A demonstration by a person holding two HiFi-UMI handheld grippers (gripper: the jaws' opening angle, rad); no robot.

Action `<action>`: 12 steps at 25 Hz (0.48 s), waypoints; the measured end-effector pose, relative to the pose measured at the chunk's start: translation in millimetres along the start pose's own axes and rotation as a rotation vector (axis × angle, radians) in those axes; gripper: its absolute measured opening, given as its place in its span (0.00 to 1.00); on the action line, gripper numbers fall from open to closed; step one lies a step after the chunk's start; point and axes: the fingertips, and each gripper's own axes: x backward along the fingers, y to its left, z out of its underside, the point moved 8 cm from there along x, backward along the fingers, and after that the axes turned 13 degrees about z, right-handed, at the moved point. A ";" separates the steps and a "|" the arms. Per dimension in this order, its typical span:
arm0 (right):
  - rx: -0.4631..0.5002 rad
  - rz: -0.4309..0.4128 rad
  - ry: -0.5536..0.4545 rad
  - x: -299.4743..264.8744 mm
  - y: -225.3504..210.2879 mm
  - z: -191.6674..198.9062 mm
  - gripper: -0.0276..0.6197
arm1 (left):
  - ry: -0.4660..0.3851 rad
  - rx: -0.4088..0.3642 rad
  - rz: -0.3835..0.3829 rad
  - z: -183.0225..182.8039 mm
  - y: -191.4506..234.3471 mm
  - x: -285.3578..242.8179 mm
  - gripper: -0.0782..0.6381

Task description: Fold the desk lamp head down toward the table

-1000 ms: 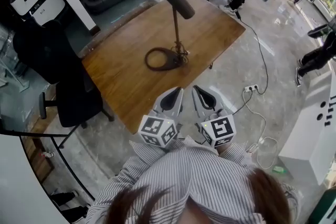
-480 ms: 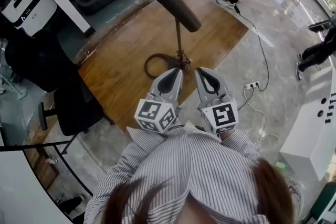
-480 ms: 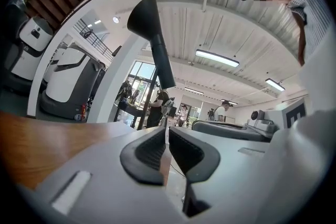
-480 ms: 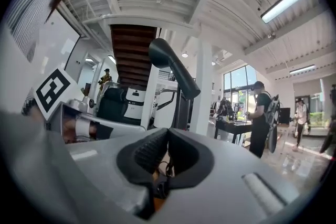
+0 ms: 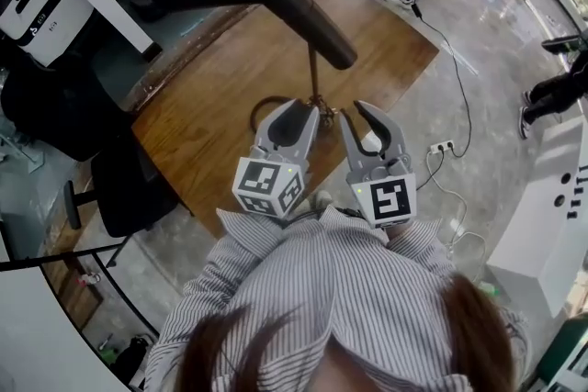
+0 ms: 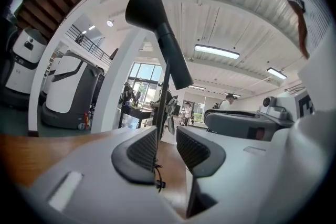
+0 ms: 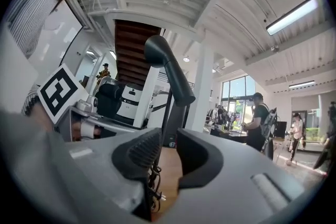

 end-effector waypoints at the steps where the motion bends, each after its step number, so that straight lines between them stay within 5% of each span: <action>1: 0.010 -0.006 -0.010 -2.9 -2.3 -1.6 0.18 | 0.002 -0.008 -0.007 -1.4 3.1 -2.6 0.26; 12: 0.204 -0.018 -0.165 -41.8 -18.2 -38.7 0.35 | 0.012 -0.028 -0.047 -6.1 27.7 -38.0 0.31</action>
